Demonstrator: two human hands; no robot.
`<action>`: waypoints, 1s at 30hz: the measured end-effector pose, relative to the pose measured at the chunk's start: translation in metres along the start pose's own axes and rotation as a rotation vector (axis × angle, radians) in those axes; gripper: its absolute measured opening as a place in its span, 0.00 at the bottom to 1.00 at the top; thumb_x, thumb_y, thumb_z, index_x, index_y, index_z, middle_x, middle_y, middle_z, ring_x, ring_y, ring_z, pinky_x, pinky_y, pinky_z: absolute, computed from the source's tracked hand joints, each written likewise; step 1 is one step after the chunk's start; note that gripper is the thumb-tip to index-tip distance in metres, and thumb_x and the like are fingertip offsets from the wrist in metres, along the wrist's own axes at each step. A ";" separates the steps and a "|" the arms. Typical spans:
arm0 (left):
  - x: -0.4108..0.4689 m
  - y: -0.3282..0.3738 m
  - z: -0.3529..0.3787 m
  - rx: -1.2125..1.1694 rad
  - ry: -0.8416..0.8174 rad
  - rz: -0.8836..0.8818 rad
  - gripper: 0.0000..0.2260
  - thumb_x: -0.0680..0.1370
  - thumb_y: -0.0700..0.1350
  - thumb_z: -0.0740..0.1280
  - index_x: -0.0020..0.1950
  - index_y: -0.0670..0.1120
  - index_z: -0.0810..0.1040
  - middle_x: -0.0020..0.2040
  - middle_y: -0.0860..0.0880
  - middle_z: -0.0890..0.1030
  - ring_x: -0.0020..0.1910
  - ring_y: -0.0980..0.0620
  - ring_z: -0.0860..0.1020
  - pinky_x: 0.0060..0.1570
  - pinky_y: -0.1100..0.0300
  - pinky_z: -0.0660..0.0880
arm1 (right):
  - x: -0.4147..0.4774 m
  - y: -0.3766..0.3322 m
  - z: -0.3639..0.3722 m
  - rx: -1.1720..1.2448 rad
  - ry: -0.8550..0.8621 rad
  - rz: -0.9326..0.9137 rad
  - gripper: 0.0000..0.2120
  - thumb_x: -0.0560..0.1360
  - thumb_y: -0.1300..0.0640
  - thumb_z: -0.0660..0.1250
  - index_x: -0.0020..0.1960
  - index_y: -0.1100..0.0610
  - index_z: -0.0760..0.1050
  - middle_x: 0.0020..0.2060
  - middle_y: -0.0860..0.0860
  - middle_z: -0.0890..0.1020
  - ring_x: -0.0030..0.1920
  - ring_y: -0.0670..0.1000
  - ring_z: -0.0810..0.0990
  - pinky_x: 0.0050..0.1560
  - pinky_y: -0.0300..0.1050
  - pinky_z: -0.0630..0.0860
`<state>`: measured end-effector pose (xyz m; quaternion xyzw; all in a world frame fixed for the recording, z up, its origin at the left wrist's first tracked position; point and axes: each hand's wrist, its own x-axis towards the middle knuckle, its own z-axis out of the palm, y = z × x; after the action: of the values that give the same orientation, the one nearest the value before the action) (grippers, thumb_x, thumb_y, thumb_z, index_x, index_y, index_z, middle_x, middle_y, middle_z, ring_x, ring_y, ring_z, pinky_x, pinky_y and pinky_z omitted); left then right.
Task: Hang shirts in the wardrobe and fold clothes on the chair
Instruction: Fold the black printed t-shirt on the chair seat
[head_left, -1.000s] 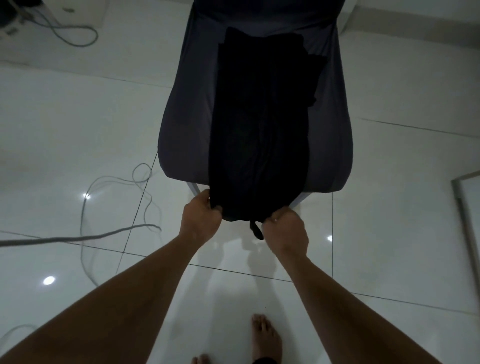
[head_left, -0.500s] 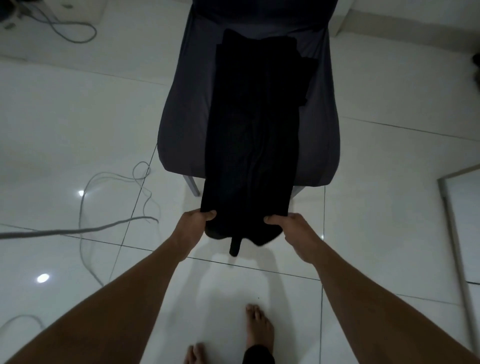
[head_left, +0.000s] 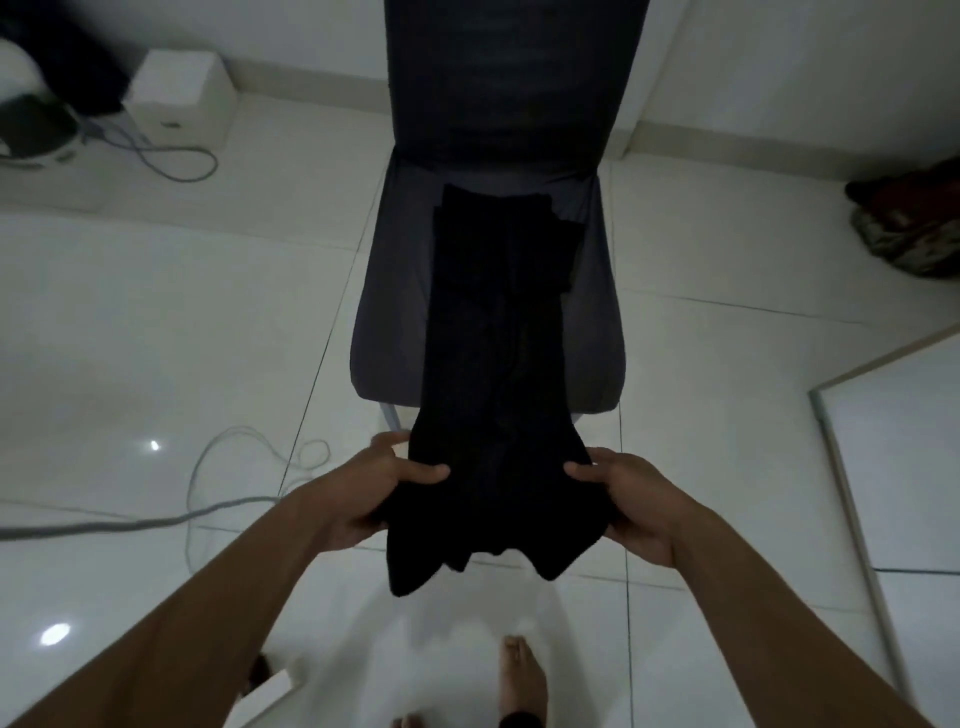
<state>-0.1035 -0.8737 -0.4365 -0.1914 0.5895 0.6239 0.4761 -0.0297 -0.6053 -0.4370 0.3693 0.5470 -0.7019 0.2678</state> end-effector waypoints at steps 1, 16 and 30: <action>-0.001 0.017 -0.002 -0.012 0.030 0.017 0.29 0.74 0.37 0.74 0.69 0.53 0.66 0.61 0.44 0.81 0.53 0.47 0.85 0.44 0.56 0.82 | -0.003 -0.015 0.004 0.033 0.063 -0.039 0.15 0.80 0.62 0.68 0.66 0.54 0.76 0.55 0.54 0.86 0.54 0.54 0.86 0.47 0.46 0.82; 0.142 0.197 0.006 0.263 0.373 0.229 0.08 0.75 0.38 0.73 0.53 0.42 0.82 0.36 0.49 0.82 0.32 0.57 0.79 0.30 0.68 0.75 | 0.136 -0.183 0.016 -0.364 0.296 -0.465 0.16 0.75 0.69 0.68 0.53 0.49 0.81 0.51 0.50 0.84 0.40 0.49 0.86 0.39 0.46 0.84; 0.268 0.266 0.004 0.275 0.485 0.198 0.13 0.80 0.51 0.67 0.60 0.45 0.78 0.55 0.46 0.80 0.48 0.49 0.79 0.45 0.62 0.75 | 0.268 -0.267 0.016 -0.415 0.514 -0.409 0.13 0.80 0.51 0.65 0.40 0.56 0.73 0.35 0.49 0.77 0.35 0.48 0.76 0.34 0.40 0.68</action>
<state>-0.4471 -0.7316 -0.5029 -0.2102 0.7808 0.5178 0.2794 -0.3977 -0.5446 -0.5000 0.3543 0.7891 -0.4998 0.0454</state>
